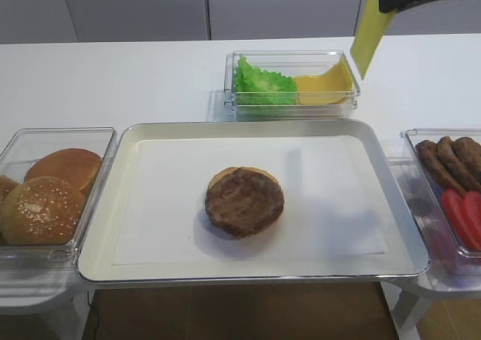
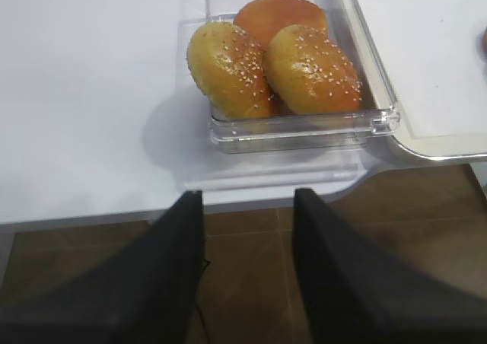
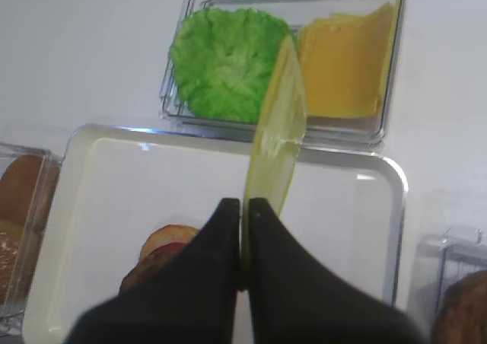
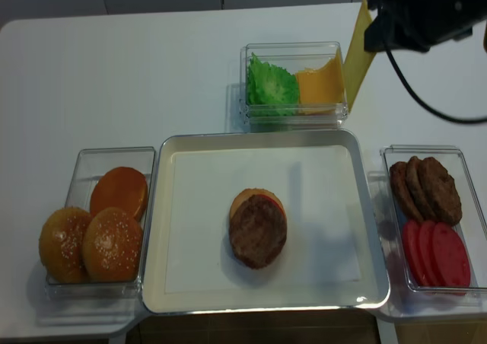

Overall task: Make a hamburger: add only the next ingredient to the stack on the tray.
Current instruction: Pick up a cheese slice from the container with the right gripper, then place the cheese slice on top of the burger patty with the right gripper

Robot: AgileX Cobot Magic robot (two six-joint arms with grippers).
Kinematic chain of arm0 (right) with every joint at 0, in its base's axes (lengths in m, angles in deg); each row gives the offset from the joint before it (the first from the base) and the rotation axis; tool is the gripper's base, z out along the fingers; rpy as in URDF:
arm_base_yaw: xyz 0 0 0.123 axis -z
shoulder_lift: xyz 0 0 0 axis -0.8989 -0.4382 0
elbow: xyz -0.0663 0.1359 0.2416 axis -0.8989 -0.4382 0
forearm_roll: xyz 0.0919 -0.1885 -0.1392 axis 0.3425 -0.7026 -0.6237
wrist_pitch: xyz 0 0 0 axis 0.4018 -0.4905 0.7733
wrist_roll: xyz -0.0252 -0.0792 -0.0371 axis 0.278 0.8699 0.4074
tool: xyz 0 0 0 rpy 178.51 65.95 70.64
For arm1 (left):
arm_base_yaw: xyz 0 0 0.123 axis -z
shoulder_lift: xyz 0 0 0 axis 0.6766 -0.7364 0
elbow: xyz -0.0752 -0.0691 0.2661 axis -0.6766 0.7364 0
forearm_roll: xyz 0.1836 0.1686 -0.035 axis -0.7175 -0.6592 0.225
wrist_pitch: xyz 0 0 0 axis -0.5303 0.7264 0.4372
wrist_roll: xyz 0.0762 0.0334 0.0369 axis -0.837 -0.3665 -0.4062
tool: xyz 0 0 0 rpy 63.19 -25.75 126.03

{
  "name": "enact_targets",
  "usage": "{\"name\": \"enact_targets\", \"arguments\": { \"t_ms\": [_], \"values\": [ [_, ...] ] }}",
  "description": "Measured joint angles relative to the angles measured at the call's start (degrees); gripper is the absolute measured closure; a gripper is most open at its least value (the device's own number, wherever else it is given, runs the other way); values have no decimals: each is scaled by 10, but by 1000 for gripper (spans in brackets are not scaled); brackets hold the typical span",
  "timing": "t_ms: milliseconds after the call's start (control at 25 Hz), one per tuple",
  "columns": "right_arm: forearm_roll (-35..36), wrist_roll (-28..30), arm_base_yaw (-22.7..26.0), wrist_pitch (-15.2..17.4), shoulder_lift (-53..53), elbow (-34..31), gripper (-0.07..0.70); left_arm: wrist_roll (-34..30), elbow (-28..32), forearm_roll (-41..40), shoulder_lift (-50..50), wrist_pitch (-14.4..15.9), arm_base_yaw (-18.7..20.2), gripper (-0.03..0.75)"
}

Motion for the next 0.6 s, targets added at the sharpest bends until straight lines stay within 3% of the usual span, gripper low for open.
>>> {"name": "enact_targets", "arguments": {
  "t_ms": [400,600],
  "values": [
    [46,17,0,0,102,-147,601,0,0,0,0,0,0,422],
    [53,27,-44,-2,118,-192,601,0,0,0,0,0,0,422]
  ]
}}
